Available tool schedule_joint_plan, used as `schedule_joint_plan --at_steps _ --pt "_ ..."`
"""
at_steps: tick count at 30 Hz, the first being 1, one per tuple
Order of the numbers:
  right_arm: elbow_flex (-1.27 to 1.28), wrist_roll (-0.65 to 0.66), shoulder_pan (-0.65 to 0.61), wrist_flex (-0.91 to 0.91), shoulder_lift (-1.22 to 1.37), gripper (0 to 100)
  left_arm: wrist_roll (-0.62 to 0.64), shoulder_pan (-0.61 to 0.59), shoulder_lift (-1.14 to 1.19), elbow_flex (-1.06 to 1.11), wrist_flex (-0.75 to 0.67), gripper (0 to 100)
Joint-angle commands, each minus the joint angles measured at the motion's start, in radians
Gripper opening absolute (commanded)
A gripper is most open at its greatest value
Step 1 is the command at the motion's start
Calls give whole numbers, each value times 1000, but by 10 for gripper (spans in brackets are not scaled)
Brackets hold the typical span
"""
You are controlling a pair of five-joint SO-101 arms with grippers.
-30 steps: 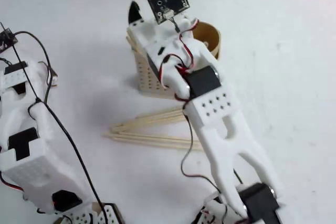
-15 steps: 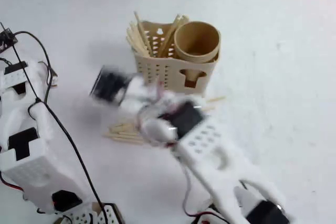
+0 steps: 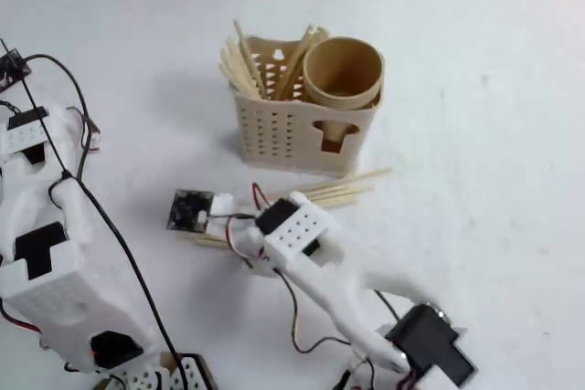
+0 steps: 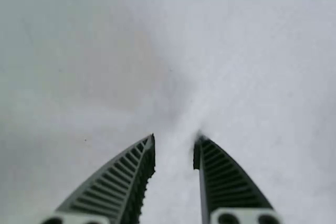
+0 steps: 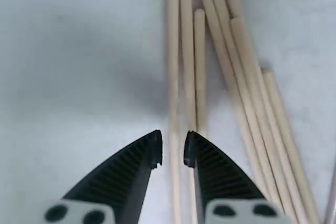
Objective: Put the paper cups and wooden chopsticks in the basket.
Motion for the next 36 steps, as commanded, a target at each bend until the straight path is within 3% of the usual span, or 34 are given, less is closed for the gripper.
schedule_joint_plan --at_steps 1,17,31,36 --pt "-9 15 62 -68 42 77 -11 13 -4 -44 -5 139" --pt "-11 15 101 -105 82 15 -11 13 -4 -44 -5 139" --pt "-38 6 99 117 -631 16 -11 13 -4 -44 -5 139" --pt "-233 -126 101 59 -789 16 -11 13 -4 -44 -5 139"
